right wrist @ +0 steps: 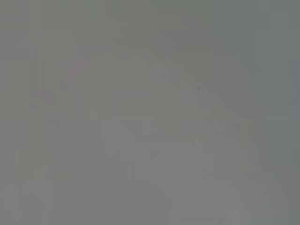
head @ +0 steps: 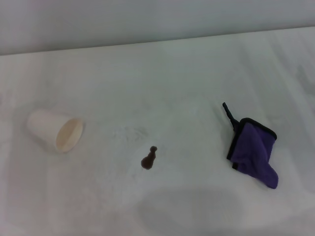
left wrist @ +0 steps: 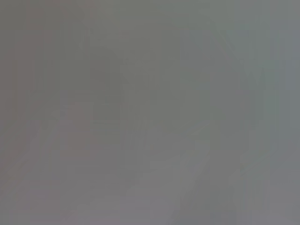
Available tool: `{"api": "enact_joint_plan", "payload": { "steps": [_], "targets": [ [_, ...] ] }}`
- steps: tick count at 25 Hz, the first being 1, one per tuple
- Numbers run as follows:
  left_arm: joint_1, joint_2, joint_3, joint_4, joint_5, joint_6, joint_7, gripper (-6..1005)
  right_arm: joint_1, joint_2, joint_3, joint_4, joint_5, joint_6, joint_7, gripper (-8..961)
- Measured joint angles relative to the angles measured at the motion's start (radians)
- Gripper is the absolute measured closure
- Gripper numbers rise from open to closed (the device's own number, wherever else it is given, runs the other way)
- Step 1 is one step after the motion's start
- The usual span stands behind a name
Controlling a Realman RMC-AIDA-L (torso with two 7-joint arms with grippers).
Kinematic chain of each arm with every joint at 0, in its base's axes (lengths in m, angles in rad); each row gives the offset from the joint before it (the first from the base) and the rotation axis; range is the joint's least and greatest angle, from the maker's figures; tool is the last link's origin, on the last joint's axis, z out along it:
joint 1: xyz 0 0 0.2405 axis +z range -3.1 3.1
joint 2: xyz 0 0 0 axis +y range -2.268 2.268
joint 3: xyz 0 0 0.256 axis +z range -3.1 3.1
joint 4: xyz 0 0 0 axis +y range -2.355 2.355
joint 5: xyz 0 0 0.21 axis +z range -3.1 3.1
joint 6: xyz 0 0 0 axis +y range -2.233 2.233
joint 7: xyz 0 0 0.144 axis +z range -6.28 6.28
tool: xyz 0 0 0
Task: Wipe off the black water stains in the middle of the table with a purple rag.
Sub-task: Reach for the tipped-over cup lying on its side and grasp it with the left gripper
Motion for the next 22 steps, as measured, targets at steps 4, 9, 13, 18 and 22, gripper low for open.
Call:
{"api": "enact_joint_plan", "payload": {
  "steps": [4, 9, 13, 18, 22],
  "targets": [
    [-0.005, 0.0, 0.0, 0.001, -0.005, -0.002, 0.001, 111, 0.008, 0.001, 0.0, 0.002, 0.001, -0.003, -0.007, 88],
    [-0.002, 0.0, -0.001, 0.0, -0.037, 0.007, 0.002, 111, 0.017, 0.001, 0.023, -0.005, 0.002, -0.007, -0.006, 92],
    [0.001, 0.0, 0.001, 0.0, -0.053, -0.045, 0.002, 112, 0.034, 0.001, 0.025, -0.009, 0.002, -0.026, -0.006, 93],
    [-0.004, 0.0, 0.0, 0.024, -0.056, -0.085, -0.004, 112, 0.053, 0.001, 0.045, -0.031, 0.002, -0.031, 0.0, 93],
    [-0.008, 0.004, 0.002, 0.029, -0.051, -0.055, -0.013, 111, 0.057, 0.001, 0.049, -0.039, 0.002, -0.03, 0.0, 93]
  ]
}}
